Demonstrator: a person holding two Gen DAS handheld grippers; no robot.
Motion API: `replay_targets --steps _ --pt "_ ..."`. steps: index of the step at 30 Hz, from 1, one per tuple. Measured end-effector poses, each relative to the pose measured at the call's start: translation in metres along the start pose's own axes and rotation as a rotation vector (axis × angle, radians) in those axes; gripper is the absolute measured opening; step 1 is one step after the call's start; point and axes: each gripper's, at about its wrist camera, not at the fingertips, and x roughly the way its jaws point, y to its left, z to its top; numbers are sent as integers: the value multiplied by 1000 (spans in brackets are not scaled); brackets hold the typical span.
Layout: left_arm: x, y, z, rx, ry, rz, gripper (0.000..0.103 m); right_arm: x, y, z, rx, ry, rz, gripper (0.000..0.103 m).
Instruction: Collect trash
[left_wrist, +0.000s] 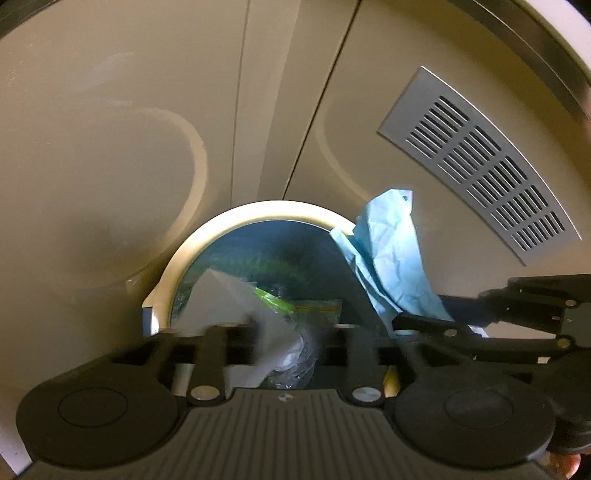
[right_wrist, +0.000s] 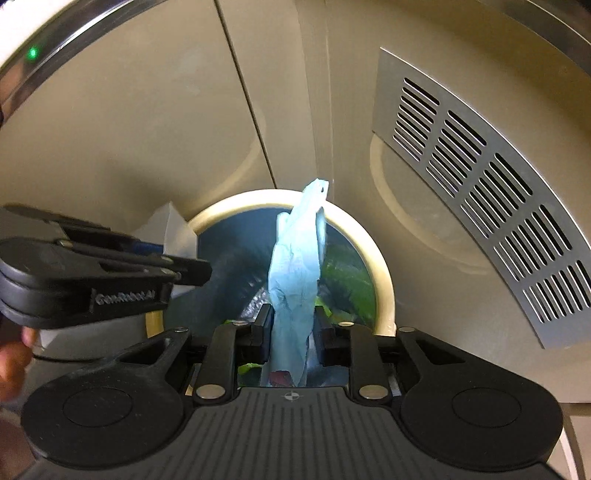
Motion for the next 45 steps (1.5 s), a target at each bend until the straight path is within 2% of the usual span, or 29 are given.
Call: replay_targets --steps 1,2,3,5,6,8,16,22,29,35,45 --pt "-1 2 1 -18 -7 45 77 0 0 0 9 -4 -1 36" --pt "-2 5 1 -32 -14 87 90 -2 -1 0 19 -8 -12 40" --pt "-2 9 0 -45 -19 107 94 -3 -2 0 29 -13 -18 44" --pt "-4 19 -1 -75 -8 80 100 -6 -5 -2 49 -17 -23 62" --pt "-4 23 -1 -90 2 72 102 -9 -5 -3 57 -18 -22 66" --pt "-8 27 -5 -103 1 72 103 -13 -6 -7 62 -17 -20 74" --pt "-39 13 -37 -62 10 80 103 -45 2 -31 57 -8 -9 82" --pt "-81 -6 -73 -43 -53 110 103 -93 11 -49 -25 -137 -18 88" --pt "-120 -15 -84 -17 -133 165 103 -129 33 -62 -169 -280 -28 91" --pt "-143 -25 -90 29 -183 190 103 -152 29 -67 -187 -327 -32 92" --pt "-167 -44 -93 120 -272 231 103 -157 27 -78 -168 -368 -51 92"
